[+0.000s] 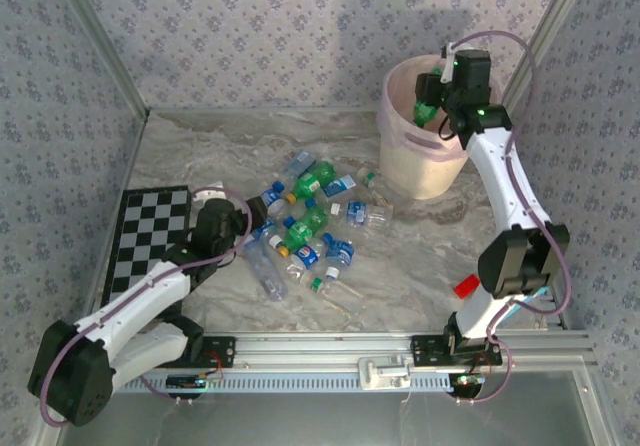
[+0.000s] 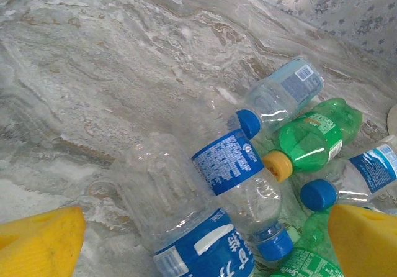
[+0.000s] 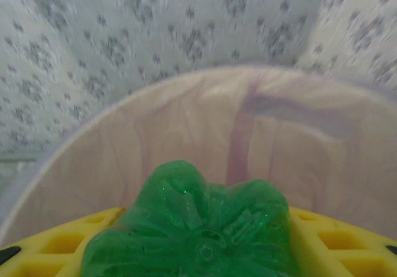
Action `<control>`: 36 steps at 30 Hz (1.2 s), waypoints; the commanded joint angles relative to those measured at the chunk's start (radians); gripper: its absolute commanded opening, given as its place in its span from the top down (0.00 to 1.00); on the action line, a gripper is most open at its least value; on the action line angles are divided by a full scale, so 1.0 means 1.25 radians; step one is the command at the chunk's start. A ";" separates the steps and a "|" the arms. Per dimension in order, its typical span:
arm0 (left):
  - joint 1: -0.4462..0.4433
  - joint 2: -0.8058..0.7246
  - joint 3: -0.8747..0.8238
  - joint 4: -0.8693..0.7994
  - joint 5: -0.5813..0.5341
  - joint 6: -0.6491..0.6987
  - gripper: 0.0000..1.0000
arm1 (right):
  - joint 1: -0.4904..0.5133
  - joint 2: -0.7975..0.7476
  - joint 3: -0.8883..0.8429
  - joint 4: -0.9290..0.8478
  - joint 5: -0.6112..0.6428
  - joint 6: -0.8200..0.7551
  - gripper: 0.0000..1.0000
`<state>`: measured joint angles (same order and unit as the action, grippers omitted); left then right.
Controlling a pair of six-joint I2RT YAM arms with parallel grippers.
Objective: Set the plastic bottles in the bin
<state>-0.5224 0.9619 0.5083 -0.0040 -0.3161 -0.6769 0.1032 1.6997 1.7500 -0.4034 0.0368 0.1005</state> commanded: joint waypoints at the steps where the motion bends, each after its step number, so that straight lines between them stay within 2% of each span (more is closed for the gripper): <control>1: 0.011 -0.034 -0.020 -0.012 -0.018 -0.019 0.00 | 0.001 0.050 0.061 -0.086 -0.037 0.020 0.52; 10: 0.020 -0.084 -0.055 -0.022 -0.005 -0.006 0.00 | 0.003 0.159 0.123 -0.155 -0.040 0.026 0.49; 18: 0.023 -0.098 -0.058 -0.039 0.023 0.025 0.00 | 0.004 0.180 0.156 -0.188 -0.037 0.032 0.33; 25: 0.023 -0.082 -0.049 -0.037 0.060 0.050 0.00 | 0.007 0.164 0.186 -0.195 -0.029 0.030 0.19; 36: 0.010 -0.024 -0.004 -0.032 0.106 0.082 0.00 | 0.060 0.028 0.153 -0.164 0.022 -0.018 0.10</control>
<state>-0.4999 0.9192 0.4515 -0.0521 -0.2050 -0.5941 0.1474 1.8462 1.9484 -0.6239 0.0299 0.1158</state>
